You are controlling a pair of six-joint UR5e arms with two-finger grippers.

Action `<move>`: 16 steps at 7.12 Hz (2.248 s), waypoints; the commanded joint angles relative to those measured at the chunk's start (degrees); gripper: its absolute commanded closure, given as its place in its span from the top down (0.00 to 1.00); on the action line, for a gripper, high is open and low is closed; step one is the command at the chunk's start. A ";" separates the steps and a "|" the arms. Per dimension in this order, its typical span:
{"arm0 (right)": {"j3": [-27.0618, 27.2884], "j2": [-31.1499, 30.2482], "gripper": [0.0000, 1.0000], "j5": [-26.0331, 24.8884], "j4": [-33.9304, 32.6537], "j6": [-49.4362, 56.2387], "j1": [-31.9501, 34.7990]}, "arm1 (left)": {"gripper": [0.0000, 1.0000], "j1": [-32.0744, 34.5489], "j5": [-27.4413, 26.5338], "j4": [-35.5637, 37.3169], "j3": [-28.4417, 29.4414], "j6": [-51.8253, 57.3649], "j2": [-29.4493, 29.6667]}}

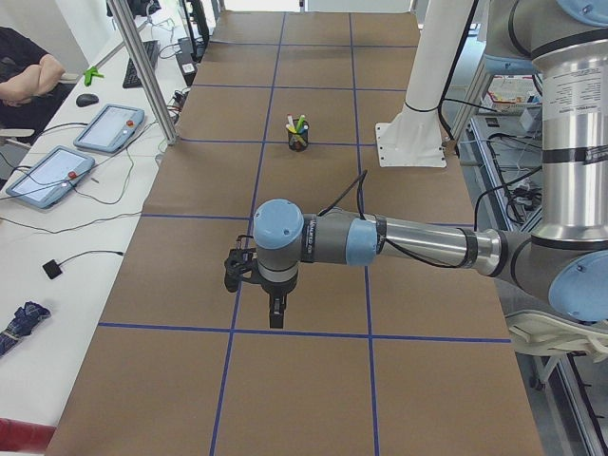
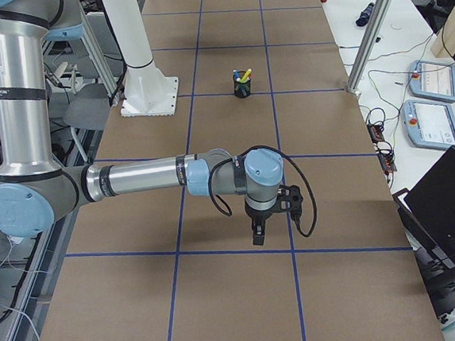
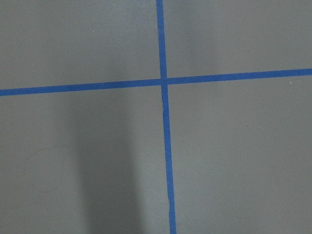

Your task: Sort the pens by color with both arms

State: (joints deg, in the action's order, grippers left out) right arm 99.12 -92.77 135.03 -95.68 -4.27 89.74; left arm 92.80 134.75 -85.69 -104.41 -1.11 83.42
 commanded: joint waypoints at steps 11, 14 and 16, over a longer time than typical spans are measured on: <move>0.63 13.92 1.00 -2.50 -0.48 -3.63 -12.29 | 1.00 -21.76 0.16 0.18 -3.25 -15.21 17.37; 1.58 14.10 1.00 -1.27 -0.12 -6.25 -13.01 | 1.00 -27.74 0.08 0.18 -2.99 -25.05 22.65; 3.88 17.77 1.00 0.40 -0.91 -16.28 -17.20 | 1.00 -31.18 -1.23 0.61 -2.11 -28.32 26.08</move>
State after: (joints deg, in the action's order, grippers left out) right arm 101.90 -77.60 134.39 -96.05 -16.09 75.09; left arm 63.67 134.50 -85.38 -106.99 -27.16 107.40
